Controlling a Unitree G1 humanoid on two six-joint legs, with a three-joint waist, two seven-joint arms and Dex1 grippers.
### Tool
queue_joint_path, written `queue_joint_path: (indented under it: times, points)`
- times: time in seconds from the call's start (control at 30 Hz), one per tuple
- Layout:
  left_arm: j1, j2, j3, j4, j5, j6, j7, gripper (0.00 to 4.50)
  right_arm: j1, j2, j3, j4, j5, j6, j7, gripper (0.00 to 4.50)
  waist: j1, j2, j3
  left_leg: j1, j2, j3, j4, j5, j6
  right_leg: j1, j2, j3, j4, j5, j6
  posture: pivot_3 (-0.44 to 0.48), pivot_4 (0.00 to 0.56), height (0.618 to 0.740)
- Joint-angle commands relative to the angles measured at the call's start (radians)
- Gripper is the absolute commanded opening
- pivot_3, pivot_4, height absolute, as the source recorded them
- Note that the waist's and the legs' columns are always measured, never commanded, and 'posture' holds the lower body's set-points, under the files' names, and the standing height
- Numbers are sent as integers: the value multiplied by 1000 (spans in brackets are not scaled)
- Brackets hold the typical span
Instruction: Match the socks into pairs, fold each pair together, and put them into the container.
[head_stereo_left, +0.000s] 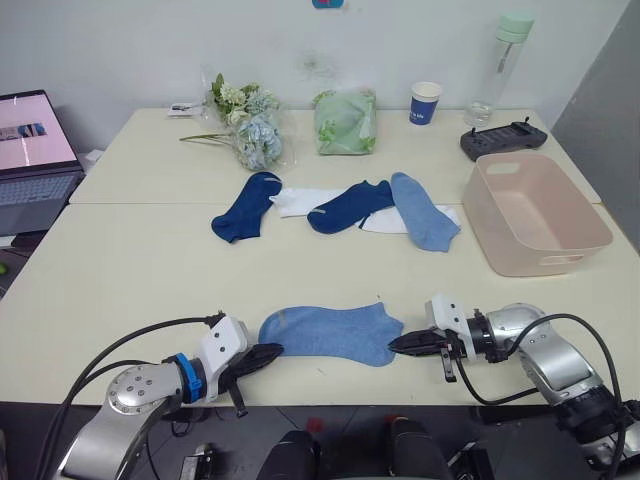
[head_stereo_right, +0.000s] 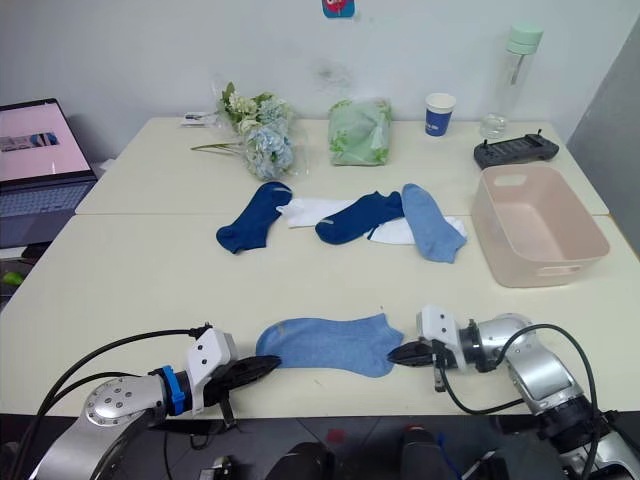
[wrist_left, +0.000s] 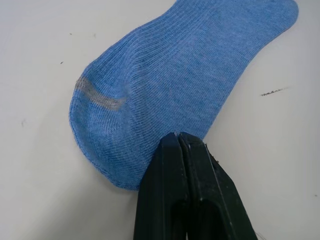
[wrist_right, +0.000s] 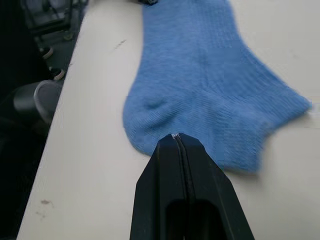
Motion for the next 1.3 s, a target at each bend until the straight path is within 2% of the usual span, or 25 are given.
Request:
queue_joint_path:
  times: [0.03, 0.1, 0.2, 0.37, 0.57, 0.7, 0.8, 0.93, 1.1, 1.2, 1.3]
  points:
    - [-24, -60, 151, -81, -135, 72, 96, 8, -31, 14, -169, -110, 128, 115, -116, 0, 1, 0, 0, 0, 1, 0, 0, 0, 0, 0, 0, 0, 0, 0, 0, 0, 150, 740]
    - [-33, -82, 221, -103, -185, 114, 141, 183, -47, 26, -226, -124, 138, 147, -187, 0, 0, 0, 0, -1, 3, -1, 0, 0, 0, -1, 0, 0, 0, 0, 0, 0, 150, 740]
    - [-17, -93, 310, -92, -191, 125, 190, 889, -53, 38, -264, -77, 52, 88, -302, 626, 0, 0, 0, -1, 3, 0, 0, 0, 0, -1, 0, 0, 0, 0, 0, 0, 150, 740]
    - [-8, -127, 343, 29, -91, 20, 252, 2519, -26, 94, -287, 54, -65, -37, -460, 2383, 0, 0, 0, -1, -1, 1, 0, 0, 0, -2, 0, 0, 0, 0, 0, 0, 150, 740]
    - [-17, -169, 332, 89, -35, -46, 294, 4459, 1, 132, -287, 86, -100, -68, -530, 4493, 0, 0, 0, -1, -1, 1, 0, 0, -1, -2, 0, 1, 0, 0, 0, 0, 150, 740]
    - [-22, -175, 330, 72, -41, -51, 293, 4487, -9, 136, -267, 87, -118, -83, -540, 4500, -1, 0, 0, -1, -1, 1, 0, 0, -1, -2, 0, 0, 0, 0, 0, 0, 150, 740]
    - [-54, -146, 285, 21, -45, -41, 251, 4487, -89, 160, -207, 122, -163, -79, -545, 4500, -4, 0, 0, -1, -1, 1, 0, 0, 0, -1, 0, 1, 0, 0, 0, 0, 150, 740]
    - [-132, -93, 228, -63, -108, 28, 179, 4487, -236, 193, -125, 285, -288, -116, -594, 4500, -10, 0, 0, -1, -1, 2, 0, 0, -1, -1, 1, 0, 1, 0, -1, 0, 150, 740]
    - [-252, -68, 156, -143, -149, 128, 170, 4487, -351, 238, -110, 459, -344, -131, -664, 4500, -13, 0, 0, -3, -1, 2, 0, 0, -1, -3, 0, 0, -1, 0, 0, 0, 150, 740]
    - [-337, -87, 111, -163, -147, 157, 195, 4500, -390, 260, -113, 516, -367, -126, -714, 3902, -17, 0, 0, -3, -1, 2, 1, 0, -1, -3, 0, 1, 0, 1, -1, 0, 150, 740]
    - [-361, -116, 87, -172, -143, 168, 223, 4500, -391, 268, -122, 506, -364, -143, -721, 2849, -19, 0, 0, -3, -1, 2, 2, 1, -1, -3, 0, 1, 1, 1, -1, 0, 150, 740]
